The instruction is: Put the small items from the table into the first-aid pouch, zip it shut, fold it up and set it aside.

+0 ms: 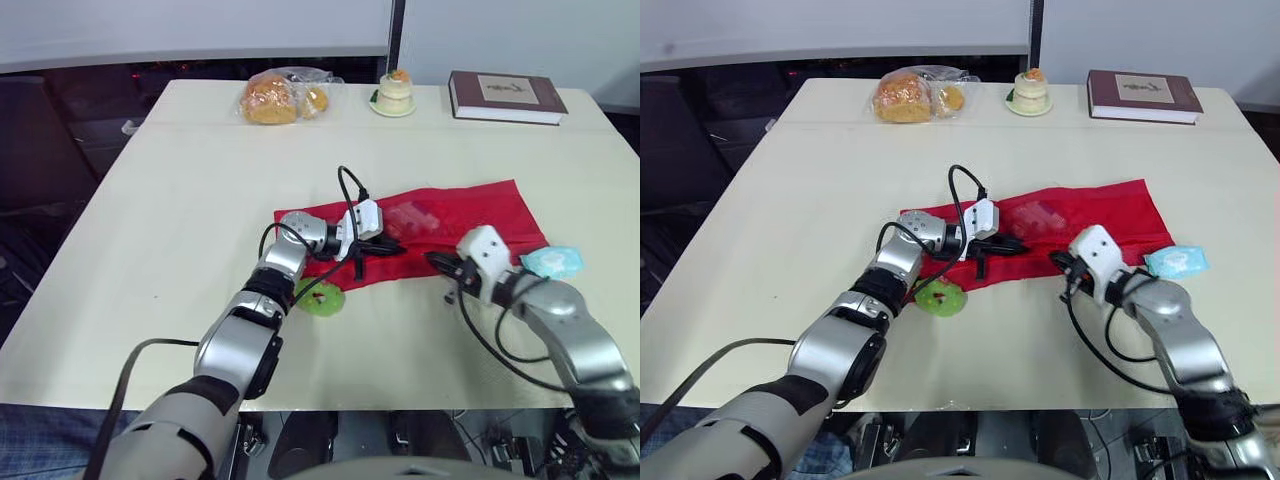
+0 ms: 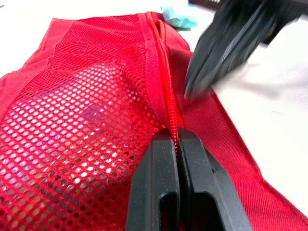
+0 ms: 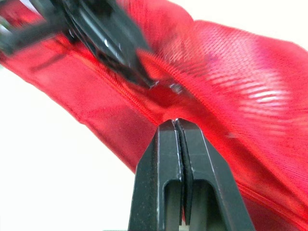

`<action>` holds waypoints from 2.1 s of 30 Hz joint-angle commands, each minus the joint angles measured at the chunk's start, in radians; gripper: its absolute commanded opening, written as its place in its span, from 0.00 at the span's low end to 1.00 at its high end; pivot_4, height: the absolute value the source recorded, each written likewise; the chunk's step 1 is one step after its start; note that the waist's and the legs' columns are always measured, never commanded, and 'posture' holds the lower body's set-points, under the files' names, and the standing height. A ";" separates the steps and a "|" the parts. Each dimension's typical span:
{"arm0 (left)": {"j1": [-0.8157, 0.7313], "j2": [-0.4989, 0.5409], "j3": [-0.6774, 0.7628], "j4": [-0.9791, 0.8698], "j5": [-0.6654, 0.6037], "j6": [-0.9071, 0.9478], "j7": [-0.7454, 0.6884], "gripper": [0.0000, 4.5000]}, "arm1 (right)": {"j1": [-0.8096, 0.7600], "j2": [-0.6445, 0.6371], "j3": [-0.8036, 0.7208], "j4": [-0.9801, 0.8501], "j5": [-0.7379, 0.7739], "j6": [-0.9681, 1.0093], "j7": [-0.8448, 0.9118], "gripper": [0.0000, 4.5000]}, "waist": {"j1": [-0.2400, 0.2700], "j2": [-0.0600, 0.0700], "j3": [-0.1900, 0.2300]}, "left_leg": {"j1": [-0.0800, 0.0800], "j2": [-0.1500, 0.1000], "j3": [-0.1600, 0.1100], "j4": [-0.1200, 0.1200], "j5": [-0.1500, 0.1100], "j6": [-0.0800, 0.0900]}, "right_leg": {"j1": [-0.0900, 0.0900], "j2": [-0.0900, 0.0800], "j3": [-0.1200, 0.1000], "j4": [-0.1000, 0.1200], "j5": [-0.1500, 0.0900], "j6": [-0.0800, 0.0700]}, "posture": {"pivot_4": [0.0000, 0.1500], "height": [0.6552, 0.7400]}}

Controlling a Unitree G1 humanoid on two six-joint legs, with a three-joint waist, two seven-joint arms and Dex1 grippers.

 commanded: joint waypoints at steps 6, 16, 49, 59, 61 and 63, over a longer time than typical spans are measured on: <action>0.123 0.159 0.045 -0.198 -0.055 0.076 -0.026 0.00 | 0.267 -0.054 -0.451 -0.141 0.355 -0.031 0.145 0.42 | -0.005 0.000 0.000 | 0.002 0.003 0.002 0.000 0.000 0.000 | 0.001 0.000 0.002 0.000 0.000 0.000 | 1.00 1.00; 0.370 0.370 0.114 -0.644 -0.162 0.340 0.005 0.00 | 0.529 -0.068 -0.739 -0.213 0.553 -0.077 0.288 0.98 | -0.002 0.001 0.000 | 0.012 0.006 0.003 -0.001 0.000 0.000 | 0.010 0.001 0.004 -0.001 0.000 -0.001 | 1.00 1.00; 0.199 0.294 -0.152 -0.754 -0.126 0.353 -0.048 0.99 | 0.617 -0.139 -0.722 -0.316 0.591 -0.074 0.329 1.00 | 0.025 0.001 0.001 | 0.015 0.005 0.004 -0.001 0.000 0.001 | 0.015 0.001 0.004 -0.005 -0.004 -0.002 | 1.00 1.00; 0.002 0.065 -0.275 -0.337 0.017 0.129 -0.051 0.99 | 0.652 -0.129 -0.750 -0.375 0.612 -0.071 0.311 1.00 | 0.017 0.000 0.001 | 0.014 0.003 0.004 -0.003 0.000 0.004 | 0.015 0.005 0.009 -0.007 -0.001 0.001 | 1.00 1.00; -0.004 0.061 -0.284 -0.321 0.019 0.109 -0.091 0.99 | 0.678 -0.120 -0.762 -0.392 0.610 -0.076 0.311 1.00 | 0.023 0.000 0.001 | 0.013 0.004 0.003 -0.003 0.000 0.004 | 0.015 0.005 0.008 -0.007 -0.001 0.001 | 1.00 1.00; -0.008 0.058 -0.283 -0.313 0.011 0.090 -0.117 0.99 | 0.695 -0.116 -0.766 -0.398 0.608 -0.080 0.311 1.00 | 0.024 0.000 0.001 | 0.013 0.004 0.002 -0.003 0.000 0.004 | 0.015 0.005 0.008 -0.007 -0.002 0.001 | 1.00 1.00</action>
